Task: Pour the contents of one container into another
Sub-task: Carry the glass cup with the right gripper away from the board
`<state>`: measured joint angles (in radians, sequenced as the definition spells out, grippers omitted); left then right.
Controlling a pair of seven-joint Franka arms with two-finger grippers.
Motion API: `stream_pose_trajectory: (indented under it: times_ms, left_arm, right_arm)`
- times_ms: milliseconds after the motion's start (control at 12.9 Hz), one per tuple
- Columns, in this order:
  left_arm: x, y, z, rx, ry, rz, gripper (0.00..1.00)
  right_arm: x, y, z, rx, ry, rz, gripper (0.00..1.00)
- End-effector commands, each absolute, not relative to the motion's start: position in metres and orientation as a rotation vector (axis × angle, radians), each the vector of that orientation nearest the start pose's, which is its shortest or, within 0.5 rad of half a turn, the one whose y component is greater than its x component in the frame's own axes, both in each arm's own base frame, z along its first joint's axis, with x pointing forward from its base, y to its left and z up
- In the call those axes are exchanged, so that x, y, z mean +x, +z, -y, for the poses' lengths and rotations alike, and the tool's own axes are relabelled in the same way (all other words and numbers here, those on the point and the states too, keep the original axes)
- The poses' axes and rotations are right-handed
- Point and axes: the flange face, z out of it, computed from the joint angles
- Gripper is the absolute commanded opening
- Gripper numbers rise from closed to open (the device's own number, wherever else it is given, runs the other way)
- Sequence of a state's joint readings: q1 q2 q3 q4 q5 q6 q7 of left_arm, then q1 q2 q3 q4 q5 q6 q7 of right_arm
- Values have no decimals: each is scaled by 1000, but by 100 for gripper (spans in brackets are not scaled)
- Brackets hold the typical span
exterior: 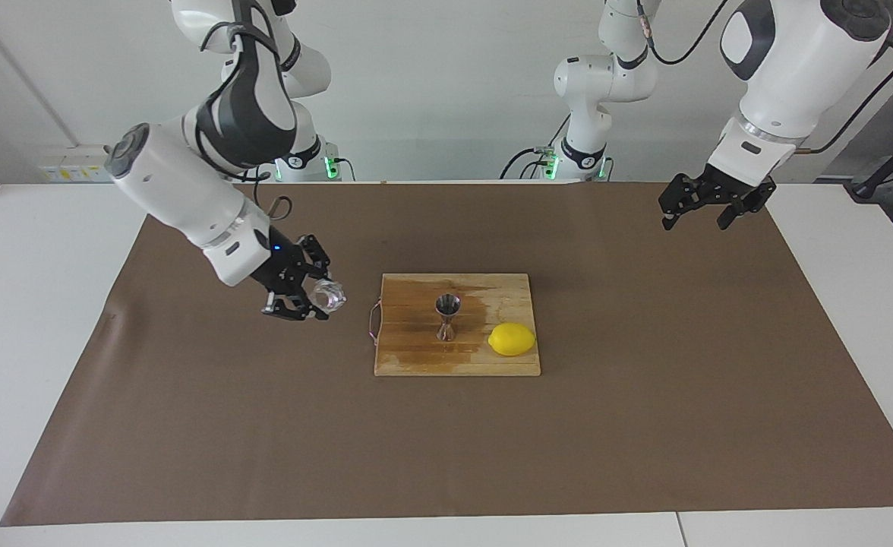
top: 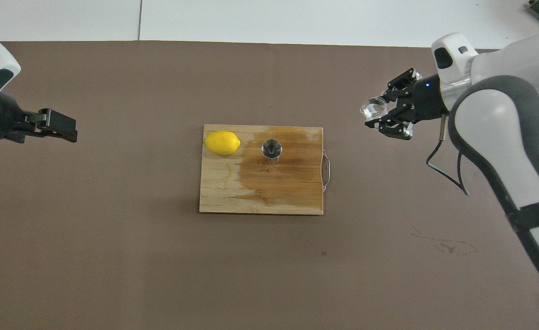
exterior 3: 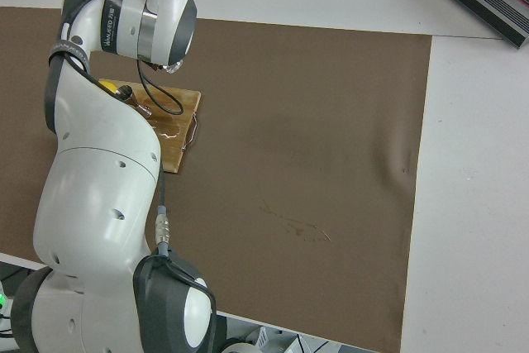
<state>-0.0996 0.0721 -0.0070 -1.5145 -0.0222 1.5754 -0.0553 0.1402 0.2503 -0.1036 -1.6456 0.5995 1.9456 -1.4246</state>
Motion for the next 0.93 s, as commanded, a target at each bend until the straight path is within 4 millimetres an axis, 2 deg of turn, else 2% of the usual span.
stream_pose_trajectory:
  times_ms: [0,155,387,620,852]
  left_arm:
    - [565,611,62,-3146,15,-84,100]
    - [565,611,60,-3146,15,-79,100]
    - [565,611,62,-3146,15,-84,100]
    - [565,611,61,-3146,15,-82,100]
    - [565,611,61,-3146,15,-82,100]
  right_arm:
    - [620,464,-10,-2134,-615,1557,0]
    - [610,446,40,-2109,-653,1539,0]
    - [592,408,115,-2084,-705,1517,0]
    - [581,369,156,-2021,-701,1506,0]
    - [580,325,171,-1904,-821,1492,0]
